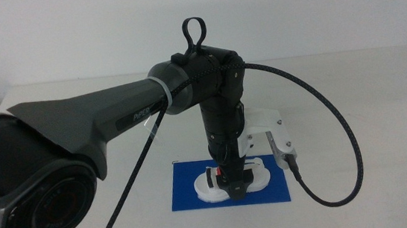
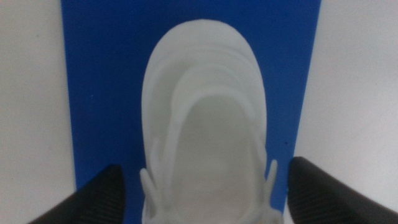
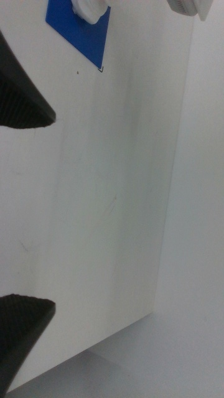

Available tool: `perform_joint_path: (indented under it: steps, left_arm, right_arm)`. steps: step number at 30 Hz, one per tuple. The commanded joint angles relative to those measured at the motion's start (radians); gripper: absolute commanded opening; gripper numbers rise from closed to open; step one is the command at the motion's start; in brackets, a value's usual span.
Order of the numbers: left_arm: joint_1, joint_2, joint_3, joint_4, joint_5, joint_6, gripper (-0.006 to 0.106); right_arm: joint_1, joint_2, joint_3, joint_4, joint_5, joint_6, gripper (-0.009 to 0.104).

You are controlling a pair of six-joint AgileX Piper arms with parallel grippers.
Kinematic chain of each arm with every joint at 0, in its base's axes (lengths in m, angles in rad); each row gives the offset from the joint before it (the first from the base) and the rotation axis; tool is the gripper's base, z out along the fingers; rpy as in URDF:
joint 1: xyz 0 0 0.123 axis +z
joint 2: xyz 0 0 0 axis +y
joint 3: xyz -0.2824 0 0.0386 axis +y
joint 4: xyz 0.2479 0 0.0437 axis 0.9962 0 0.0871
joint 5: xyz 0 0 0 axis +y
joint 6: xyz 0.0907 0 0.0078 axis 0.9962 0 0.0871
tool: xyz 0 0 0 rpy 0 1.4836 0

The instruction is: Use one arm to grab the shoe from the table and place it on the mat.

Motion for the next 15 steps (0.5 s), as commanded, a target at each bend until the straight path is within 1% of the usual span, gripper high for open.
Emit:
perform_joint_path:
  steps: [1, 4, 6, 8, 11, 15]
  left_arm:
    - [-0.003, -0.065, -0.03, -0.023, 0.007, 0.0, 0.094]
    - [-0.003, -0.067, -0.034, -0.023, 0.035, 0.0, 0.094]
    - [-0.003, -0.067, -0.06, -0.025, 0.095, 0.0, 0.094]
    - [-0.003, -0.069, -0.091, -0.035, 0.154, -0.002, 0.094]
    - [-0.003, -0.091, -0.131, -0.062, 0.154, -0.009, 0.094]
    - [0.012, -0.155, -0.17, -0.062, 0.151, -0.093, 0.094]
  right_arm:
    - [-0.001, 0.004, 0.005, -0.011, -0.073, -0.01, 0.078]
    - [-0.001, 0.004, 0.005, -0.011, -0.073, -0.01, 0.078]
    - [-0.001, 0.004, 0.005, -0.011, -0.073, -0.01, 0.078]
    - [-0.001, 0.004, 0.005, -0.011, -0.073, -0.01, 0.078]
    - [-0.001, 0.004, 0.005, -0.011, -0.073, -0.01, 0.078]
    - [-0.001, 0.004, 0.005, -0.011, -0.073, -0.01, 0.078]
